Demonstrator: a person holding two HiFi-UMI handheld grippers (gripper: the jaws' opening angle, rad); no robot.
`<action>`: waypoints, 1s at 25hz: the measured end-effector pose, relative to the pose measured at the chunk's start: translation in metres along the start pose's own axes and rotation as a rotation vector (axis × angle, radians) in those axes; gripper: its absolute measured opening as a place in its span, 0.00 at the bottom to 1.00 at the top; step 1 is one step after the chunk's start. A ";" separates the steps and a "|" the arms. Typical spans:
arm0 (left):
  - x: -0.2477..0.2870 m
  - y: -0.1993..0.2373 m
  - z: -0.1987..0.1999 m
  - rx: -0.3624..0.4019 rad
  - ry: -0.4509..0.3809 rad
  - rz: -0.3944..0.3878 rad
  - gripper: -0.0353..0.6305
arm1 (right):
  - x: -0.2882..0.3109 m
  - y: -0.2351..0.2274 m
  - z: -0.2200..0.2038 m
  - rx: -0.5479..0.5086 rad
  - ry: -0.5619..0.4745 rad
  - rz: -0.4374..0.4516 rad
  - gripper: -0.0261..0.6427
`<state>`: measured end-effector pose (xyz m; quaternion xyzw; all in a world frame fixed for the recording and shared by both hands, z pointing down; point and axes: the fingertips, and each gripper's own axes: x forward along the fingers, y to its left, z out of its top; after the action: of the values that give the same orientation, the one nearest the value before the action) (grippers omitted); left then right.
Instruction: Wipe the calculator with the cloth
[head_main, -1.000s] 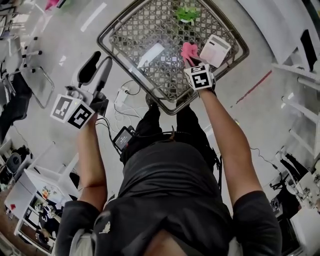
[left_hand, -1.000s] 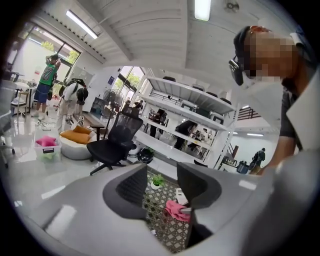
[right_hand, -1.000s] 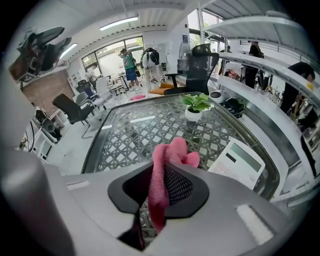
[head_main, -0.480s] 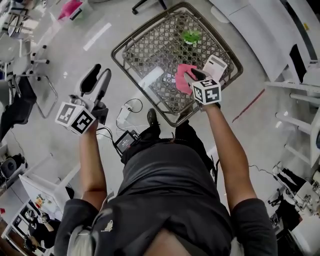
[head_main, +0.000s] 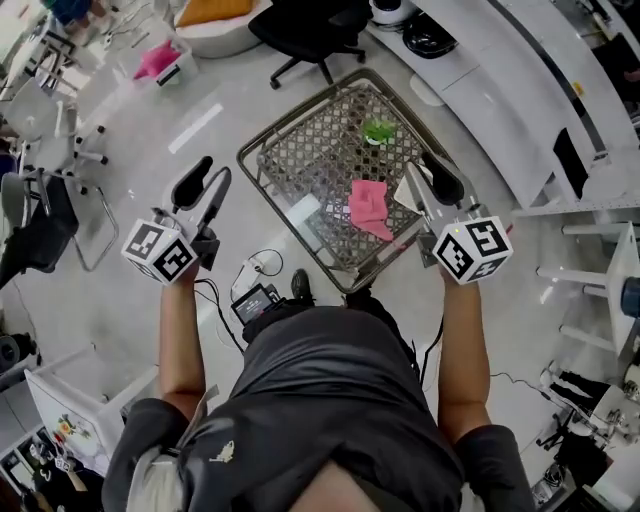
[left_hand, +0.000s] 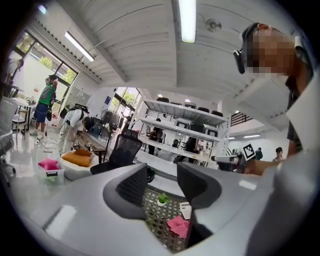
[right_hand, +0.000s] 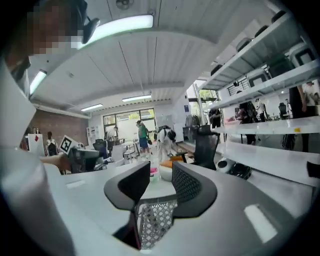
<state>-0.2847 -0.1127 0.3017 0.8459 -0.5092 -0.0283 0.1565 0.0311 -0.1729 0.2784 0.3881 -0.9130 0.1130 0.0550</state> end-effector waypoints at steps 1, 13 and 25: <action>-0.001 -0.001 0.004 0.004 -0.004 -0.005 0.38 | -0.009 0.005 0.019 -0.003 -0.038 -0.002 0.22; -0.012 -0.003 0.026 0.034 -0.036 -0.069 0.38 | -0.083 0.022 0.113 -0.015 -0.237 -0.170 0.21; -0.019 0.003 0.031 0.038 -0.033 -0.075 0.38 | -0.096 0.023 0.116 -0.024 -0.241 -0.223 0.21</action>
<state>-0.3028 -0.1043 0.2707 0.8666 -0.4800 -0.0384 0.1309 0.0798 -0.1195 0.1446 0.4971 -0.8655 0.0479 -0.0378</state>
